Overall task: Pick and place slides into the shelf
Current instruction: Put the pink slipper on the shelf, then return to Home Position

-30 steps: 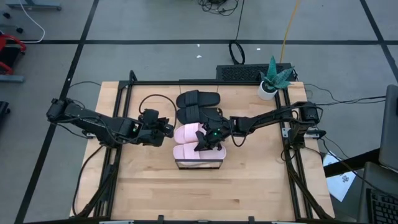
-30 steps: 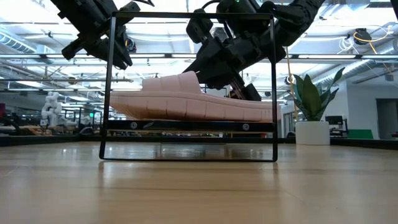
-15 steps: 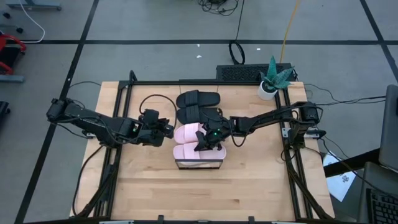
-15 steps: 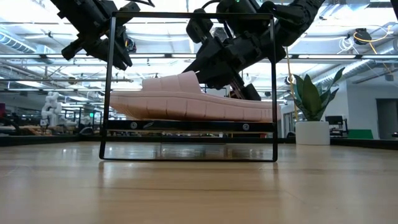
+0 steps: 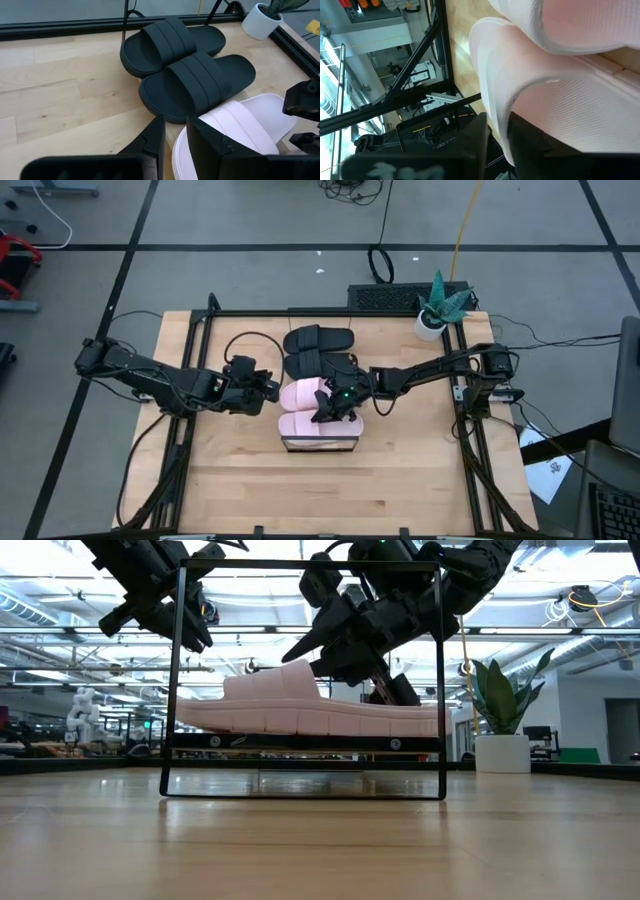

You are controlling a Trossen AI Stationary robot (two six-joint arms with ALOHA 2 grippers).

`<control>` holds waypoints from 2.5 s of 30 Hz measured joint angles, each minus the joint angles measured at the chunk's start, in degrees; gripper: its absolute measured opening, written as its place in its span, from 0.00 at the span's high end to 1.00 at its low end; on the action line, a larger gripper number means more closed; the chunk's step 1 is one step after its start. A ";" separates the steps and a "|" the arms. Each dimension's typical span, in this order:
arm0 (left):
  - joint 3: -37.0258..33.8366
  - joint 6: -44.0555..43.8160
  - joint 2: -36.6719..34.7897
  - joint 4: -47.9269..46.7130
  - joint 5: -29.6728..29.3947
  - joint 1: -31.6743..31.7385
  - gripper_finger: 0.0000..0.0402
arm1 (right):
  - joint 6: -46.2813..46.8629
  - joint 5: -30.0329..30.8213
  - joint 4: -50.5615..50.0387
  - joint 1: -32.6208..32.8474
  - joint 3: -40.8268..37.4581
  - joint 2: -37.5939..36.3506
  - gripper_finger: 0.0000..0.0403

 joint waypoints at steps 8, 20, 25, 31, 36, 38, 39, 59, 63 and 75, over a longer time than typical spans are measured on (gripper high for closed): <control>0.00 -0.04 0.00 0.00 -0.07 0.00 0.82 | 0.02 -0.02 0.02 -0.02 0.00 -0.01 0.70; 0.00 0.70 0.00 0.00 -0.05 -0.02 0.82 | -0.55 0.01 -0.06 -0.15 0.00 -0.83 0.70; 0.00 0.76 0.00 0.00 -0.03 0.00 0.82 | -0.68 -0.13 -0.47 -0.17 0.00 -0.99 0.70; 0.00 0.79 -0.02 -0.02 -0.01 -0.02 0.82 | -0.71 -0.49 -1.76 -0.17 0.00 -1.33 0.71; 0.00 1.06 0.00 -0.04 0.37 -0.02 0.82 | -1.52 -1.54 -4.41 -0.54 -0.09 -2.92 0.71; -0.02 1.16 0.00 -0.10 0.38 -0.04 0.82 | -2.68 -1.54 -7.21 -0.89 -0.09 -4.48 0.71; -0.02 1.16 -0.02 -0.16 0.39 -0.04 0.82 | -3.33 -1.48 -8.37 -1.09 -0.09 -5.38 0.71; -0.07 21.44 -19.45 -2.82 20.63 -4.58 0.82 | -40.27 32.88 -44.20 2.84 -0.04 -45.95 0.71; -0.07 20.11 -28.14 -3.56 21.66 -7.15 0.82 | -48.17 38.71 -47.34 5.64 -0.04 -55.10 0.71; -9.46 31.47 -39.07 8.27 14.06 -21.86 0.82 | -50.50 39.23 -42.29 12.66 -18.61 -80.00 0.71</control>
